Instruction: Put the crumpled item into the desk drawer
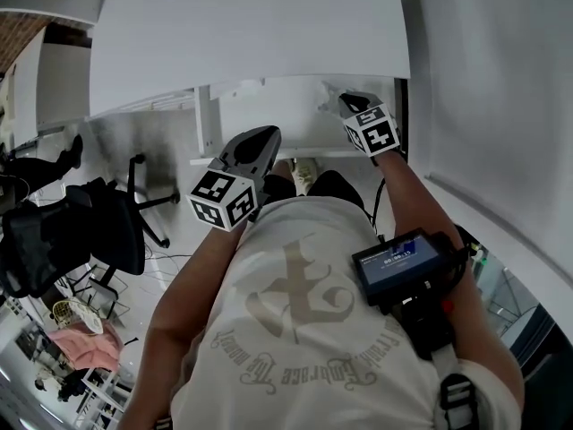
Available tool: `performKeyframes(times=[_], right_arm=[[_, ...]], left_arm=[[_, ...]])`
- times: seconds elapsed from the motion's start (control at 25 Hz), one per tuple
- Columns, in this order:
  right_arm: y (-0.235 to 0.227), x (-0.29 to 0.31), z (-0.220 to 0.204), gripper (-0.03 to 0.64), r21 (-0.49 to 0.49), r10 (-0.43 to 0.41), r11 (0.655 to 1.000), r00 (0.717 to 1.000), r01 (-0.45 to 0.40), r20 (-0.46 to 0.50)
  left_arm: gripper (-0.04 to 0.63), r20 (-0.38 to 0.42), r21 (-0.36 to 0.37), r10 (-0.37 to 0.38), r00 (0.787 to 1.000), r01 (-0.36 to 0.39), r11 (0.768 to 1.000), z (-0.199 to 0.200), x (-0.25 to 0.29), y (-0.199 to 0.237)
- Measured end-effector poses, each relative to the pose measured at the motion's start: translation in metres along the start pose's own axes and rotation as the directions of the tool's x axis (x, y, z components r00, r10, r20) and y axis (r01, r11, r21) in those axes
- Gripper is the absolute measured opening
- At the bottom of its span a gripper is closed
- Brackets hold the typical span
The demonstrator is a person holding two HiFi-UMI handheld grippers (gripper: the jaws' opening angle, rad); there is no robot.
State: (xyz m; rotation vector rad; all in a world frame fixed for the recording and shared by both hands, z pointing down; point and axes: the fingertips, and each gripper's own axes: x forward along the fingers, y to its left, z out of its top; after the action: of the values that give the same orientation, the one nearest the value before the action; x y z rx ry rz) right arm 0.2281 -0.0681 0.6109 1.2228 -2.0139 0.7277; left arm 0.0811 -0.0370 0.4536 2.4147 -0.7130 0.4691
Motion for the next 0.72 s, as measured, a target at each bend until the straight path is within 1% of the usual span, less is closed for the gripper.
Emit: performKeyframes(times=[0.2, 0.48, 0.72], right_arm=[[0.004, -0.019, 0.019, 0.029, 0.034, 0.019, 0.999, 0.998, -0.021, 0.060], [0.012, -0.040, 0.045, 0.025, 0.022, 0.051, 0.998, 0.989, -0.054, 0.137], [0.017, -0.056, 0.058, 0.024, 0.011, 0.078, 0.997, 0.979, -0.081, 0.186]], left_arm=[[0.021, 0.026, 0.009, 0.006, 1.000, -0.006, 1.000, 0.010, 0.000, -0.005], [0.021, 0.056, 0.012, 0.019, 0.998, -0.020, 1.000, 0.023, 0.001, -0.006], [0.021, 0.063, 0.013, 0.017, 0.998, -0.018, 1.000, 0.027, 0.005, -0.011]])
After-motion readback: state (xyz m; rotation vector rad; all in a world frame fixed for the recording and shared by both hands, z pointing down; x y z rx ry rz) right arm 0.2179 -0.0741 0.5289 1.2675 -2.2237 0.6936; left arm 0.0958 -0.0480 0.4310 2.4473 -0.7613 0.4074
